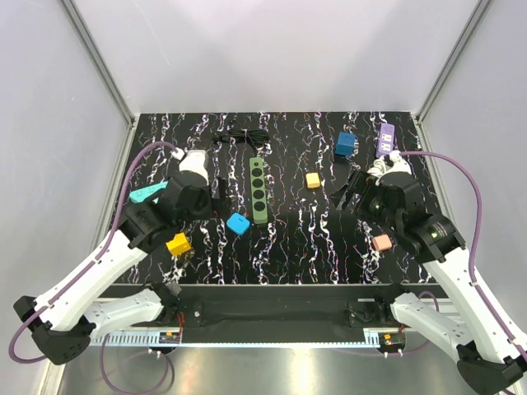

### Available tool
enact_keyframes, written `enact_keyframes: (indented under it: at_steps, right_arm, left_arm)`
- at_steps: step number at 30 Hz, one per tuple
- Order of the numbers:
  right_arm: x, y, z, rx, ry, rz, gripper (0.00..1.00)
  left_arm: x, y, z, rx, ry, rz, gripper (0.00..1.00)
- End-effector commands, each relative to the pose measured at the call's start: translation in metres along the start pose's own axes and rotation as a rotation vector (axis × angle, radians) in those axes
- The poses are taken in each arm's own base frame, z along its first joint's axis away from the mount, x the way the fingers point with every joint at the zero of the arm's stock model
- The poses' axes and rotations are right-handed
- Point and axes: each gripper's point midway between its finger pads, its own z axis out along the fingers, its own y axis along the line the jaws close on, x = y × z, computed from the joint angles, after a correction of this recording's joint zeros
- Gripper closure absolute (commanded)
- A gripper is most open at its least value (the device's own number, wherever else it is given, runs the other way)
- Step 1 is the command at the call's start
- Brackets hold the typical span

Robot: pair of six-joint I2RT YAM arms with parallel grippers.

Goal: Insert the plug

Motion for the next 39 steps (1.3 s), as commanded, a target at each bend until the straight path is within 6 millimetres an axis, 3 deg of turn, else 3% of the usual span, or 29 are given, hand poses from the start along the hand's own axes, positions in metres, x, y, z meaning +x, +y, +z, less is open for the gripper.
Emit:
enact_keyframes:
  at_steps: [1,4,5,7,11,15,22,28,31,36,39]
  right_arm:
    - [-0.007,0.000,-0.002,0.001,-0.030,0.000,0.00]
    - [-0.007,-0.004,-0.002,0.011,-0.049,0.016,0.00]
    - [-0.005,-0.006,-0.002,0.012,-0.048,0.021,0.00]
    - [-0.006,-0.003,-0.004,-0.010,-0.059,0.027,0.00]
    - [-0.001,0.001,-0.004,-0.049,-0.055,0.042,0.00]
    - [0.005,0.001,-0.002,-0.062,-0.041,0.049,0.00]
    - [0.018,-0.001,0.007,-0.068,0.007,0.059,0.00]
    - [0.016,0.003,0.009,-0.077,0.006,0.053,0.00]
    - [0.014,0.005,0.007,-0.084,0.002,0.037,0.00]
    - [0.014,0.006,0.003,-0.099,-0.003,0.038,0.00]
    - [0.018,0.004,0.004,-0.098,0.006,0.051,0.00]
  left_arm:
    - [-0.007,0.026,0.001,-0.120,-0.019,-0.072,0.01]
    - [0.007,0.062,0.012,-0.250,0.046,-0.176,0.01]
    - [0.016,0.085,0.018,-0.319,0.073,-0.226,0.01]
    - [0.036,0.099,0.027,-0.345,0.152,-0.269,0.01]
    - [0.049,0.149,0.030,-0.510,0.185,-0.346,0.01]
    - [0.070,0.176,0.036,-0.613,0.226,-0.442,0.01]
    - [0.114,0.167,0.062,-0.529,0.393,-0.508,0.01]
    - [0.146,0.163,0.077,-0.521,0.479,-0.560,0.01]
    - [0.157,0.163,0.081,-0.534,0.507,-0.578,0.07]
    - [0.160,0.155,0.089,-0.481,0.510,-0.602,0.15]
    - [0.168,0.152,0.090,-0.463,0.522,-0.610,0.48]
